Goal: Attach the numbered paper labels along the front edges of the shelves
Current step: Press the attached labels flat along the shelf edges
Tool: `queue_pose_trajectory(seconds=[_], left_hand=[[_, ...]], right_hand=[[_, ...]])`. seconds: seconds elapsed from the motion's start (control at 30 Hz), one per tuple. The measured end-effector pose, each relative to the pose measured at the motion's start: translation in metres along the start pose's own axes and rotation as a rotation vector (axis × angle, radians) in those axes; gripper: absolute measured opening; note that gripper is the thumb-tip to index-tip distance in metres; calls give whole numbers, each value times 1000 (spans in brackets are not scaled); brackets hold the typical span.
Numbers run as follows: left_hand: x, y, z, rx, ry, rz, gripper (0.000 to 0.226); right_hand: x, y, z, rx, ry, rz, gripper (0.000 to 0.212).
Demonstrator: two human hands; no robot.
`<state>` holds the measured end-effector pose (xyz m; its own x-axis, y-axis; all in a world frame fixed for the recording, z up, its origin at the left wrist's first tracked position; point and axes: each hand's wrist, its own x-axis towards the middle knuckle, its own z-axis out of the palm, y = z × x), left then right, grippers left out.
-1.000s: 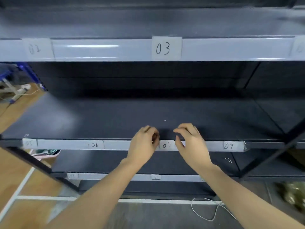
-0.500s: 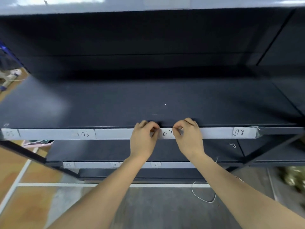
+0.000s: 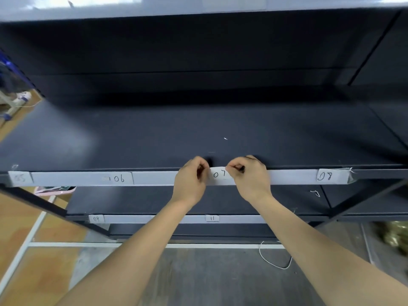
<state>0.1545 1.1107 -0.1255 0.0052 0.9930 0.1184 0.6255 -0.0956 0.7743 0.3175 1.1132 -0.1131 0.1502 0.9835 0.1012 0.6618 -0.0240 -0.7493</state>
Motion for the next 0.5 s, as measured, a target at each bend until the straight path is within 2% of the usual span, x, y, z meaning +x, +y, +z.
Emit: queue_pose_trajectory(seconds=[0.13, 0.27, 0.4, 0.5], left_hand=[[-1, -2, 1, -26, 15, 33, 19], [0, -6, -4, 43, 2, 127, 17], [-2, -12, -9, 163, 25, 237, 15], [-3, -14, -9, 255, 37, 289, 11]], right_hand=[[0, 1, 0, -61, -30, -17, 30], [0, -1, -1, -72, -61, -23, 22], [-5, 4, -4, -177, -116, -128, 10], [-9, 9, -7, -261, -163, -200, 19]])
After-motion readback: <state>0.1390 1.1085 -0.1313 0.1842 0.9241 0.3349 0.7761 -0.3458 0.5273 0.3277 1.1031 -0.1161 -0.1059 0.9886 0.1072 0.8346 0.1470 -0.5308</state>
